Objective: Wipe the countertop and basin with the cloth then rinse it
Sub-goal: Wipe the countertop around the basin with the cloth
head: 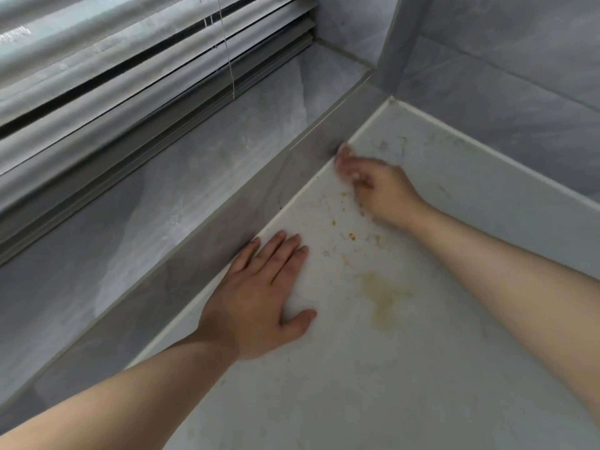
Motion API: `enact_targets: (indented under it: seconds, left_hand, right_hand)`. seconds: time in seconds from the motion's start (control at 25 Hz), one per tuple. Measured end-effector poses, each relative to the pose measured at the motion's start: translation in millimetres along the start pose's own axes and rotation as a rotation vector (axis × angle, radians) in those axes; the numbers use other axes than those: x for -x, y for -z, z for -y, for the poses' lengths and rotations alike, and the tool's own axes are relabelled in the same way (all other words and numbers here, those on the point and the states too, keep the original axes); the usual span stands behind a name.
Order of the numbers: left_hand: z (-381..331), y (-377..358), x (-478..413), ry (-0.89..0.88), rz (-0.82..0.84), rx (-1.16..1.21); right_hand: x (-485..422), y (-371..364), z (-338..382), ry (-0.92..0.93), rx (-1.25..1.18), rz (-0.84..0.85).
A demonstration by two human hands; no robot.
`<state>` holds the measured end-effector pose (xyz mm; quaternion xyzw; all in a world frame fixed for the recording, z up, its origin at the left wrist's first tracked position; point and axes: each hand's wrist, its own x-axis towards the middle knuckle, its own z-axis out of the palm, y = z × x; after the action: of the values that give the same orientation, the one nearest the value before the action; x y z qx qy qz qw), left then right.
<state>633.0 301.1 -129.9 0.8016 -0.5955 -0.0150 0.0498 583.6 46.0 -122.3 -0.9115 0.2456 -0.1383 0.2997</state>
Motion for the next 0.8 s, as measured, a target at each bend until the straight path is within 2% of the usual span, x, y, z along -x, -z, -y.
enact_targets:
  seconds: [0.04, 0.12, 0.2, 0.28, 0.4, 0.48, 0.52, 0.64, 0.72, 0.76, 0.8]
  left_hand:
    - [0, 0, 0, 0.002, 0.002, -0.001]
    - [0, 0, 0, 0.003, -0.001, 0.002]
    - [0, -1, 0, 0.001, -0.007, 0.006]
    - [0, -1, 0, 0.008, -0.001, 0.011]
    - [0, -1, -1, 0.003, -0.007, 0.0]
    - [0, -1, -1, 0.004, 0.001, -0.002]
    - [0, -1, -1, 0.003, 0.0, -0.004]
    - [0, -1, 0, 0.004, -0.007, -0.015]
    - [0, 0, 1, 0.006, 0.002, -0.017]
    - [0, 0, 0, 0.002, 0.004, -0.021]
    - [0, 0, -1, -0.003, 0.007, -0.023]
  right_hand:
    - [18, 11, -1, 0.033, -0.129, 0.021]
    - [31, 42, -26, -0.015, -0.205, -0.13]
    - [23, 72, -69, -0.232, 0.096, -0.355]
    - [10, 80, -96, -0.481, 0.405, -0.359]
    - [-19, 56, -90, -0.612, 0.437, -0.334]
    - [-32, 50, -86, -0.531, 0.437, -0.31]
    - [-35, 48, -83, -0.429, 0.418, -0.3]
    - [-17, 21, -52, 0.007, 0.175, -0.098]
    - [12, 6, -27, 0.219, 0.12, 0.05]
    - [21, 6, -22, 0.291, 0.145, 0.064]
    - [23, 8, -26, 0.332, 0.199, 0.009]
